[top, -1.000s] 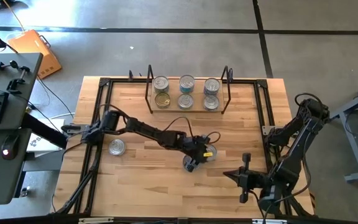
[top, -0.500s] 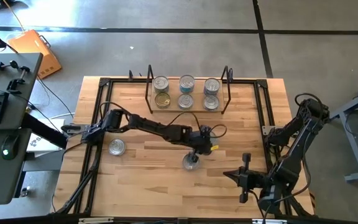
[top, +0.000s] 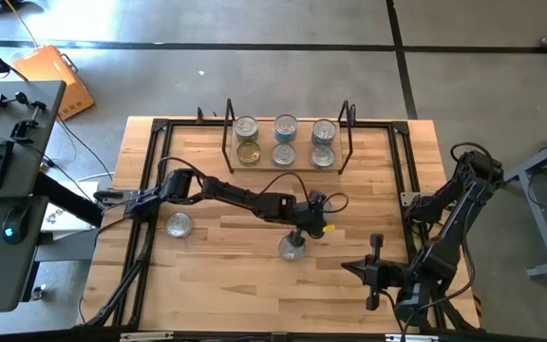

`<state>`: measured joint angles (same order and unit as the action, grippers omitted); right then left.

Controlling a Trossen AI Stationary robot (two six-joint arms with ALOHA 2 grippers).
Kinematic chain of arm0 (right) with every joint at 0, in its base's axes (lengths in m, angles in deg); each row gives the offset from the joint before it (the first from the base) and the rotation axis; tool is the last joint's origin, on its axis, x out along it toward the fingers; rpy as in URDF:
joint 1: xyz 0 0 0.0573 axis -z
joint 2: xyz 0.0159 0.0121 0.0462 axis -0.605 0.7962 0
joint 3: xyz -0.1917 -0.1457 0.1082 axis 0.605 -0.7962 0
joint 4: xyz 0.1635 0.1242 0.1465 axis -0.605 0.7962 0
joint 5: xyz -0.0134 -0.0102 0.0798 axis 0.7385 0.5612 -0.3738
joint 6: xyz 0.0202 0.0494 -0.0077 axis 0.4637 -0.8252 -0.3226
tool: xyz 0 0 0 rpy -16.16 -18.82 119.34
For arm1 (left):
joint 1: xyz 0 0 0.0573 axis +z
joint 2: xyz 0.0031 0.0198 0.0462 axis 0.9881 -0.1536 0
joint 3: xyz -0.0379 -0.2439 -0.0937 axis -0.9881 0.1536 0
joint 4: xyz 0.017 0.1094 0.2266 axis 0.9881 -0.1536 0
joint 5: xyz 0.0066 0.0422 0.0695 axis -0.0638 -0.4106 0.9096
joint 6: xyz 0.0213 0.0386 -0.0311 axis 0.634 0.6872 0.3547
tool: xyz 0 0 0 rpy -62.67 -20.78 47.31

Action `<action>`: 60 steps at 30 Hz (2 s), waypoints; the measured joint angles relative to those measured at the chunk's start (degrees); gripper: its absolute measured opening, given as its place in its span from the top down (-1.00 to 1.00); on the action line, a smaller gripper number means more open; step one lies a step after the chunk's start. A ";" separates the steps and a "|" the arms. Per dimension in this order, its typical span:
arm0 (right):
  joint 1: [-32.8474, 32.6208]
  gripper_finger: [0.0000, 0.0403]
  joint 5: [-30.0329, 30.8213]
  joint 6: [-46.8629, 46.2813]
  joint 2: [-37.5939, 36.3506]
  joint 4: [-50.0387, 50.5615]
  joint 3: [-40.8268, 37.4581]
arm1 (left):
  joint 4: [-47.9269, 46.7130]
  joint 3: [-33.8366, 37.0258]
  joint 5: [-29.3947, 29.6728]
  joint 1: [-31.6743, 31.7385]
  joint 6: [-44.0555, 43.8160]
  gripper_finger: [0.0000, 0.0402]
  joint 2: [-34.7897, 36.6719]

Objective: Stack canned seafood by type on shelf
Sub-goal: Stack the blue tuna can on top of the other blue tuna can on the shelf

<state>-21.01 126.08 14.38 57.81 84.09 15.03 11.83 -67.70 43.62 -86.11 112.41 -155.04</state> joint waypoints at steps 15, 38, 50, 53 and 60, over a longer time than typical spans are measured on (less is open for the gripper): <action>2.69 0.37 -3.63 -19.56 7.73 15.38 -0.04 | -3.97 0.62 -7.06 -1.42 -9.10 1.00 4.68; 11.94 -0.41 -1.66 -5.87 27.37 17.40 -0.04 | 0.74 0.46 -19.05 -1.22 -21.89 1.00 5.88; 14.14 -0.09 -3.88 -2.32 27.37 15.03 -0.04 | 3.07 0.43 -20.72 -1.03 -25.79 1.00 6.81; 14.12 0.22 -4.26 -2.35 27.37 15.05 -0.04 | 3.08 0.43 -20.67 -1.01 -26.42 1.00 6.81; 14.12 0.40 -8.76 -3.40 26.28 16.01 -0.01 | -3.71 0.32 -19.37 0.12 -26.99 0.85 11.53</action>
<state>-6.89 117.33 10.97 84.09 100.09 15.03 8.12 -67.38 24.25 -85.99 85.43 -143.51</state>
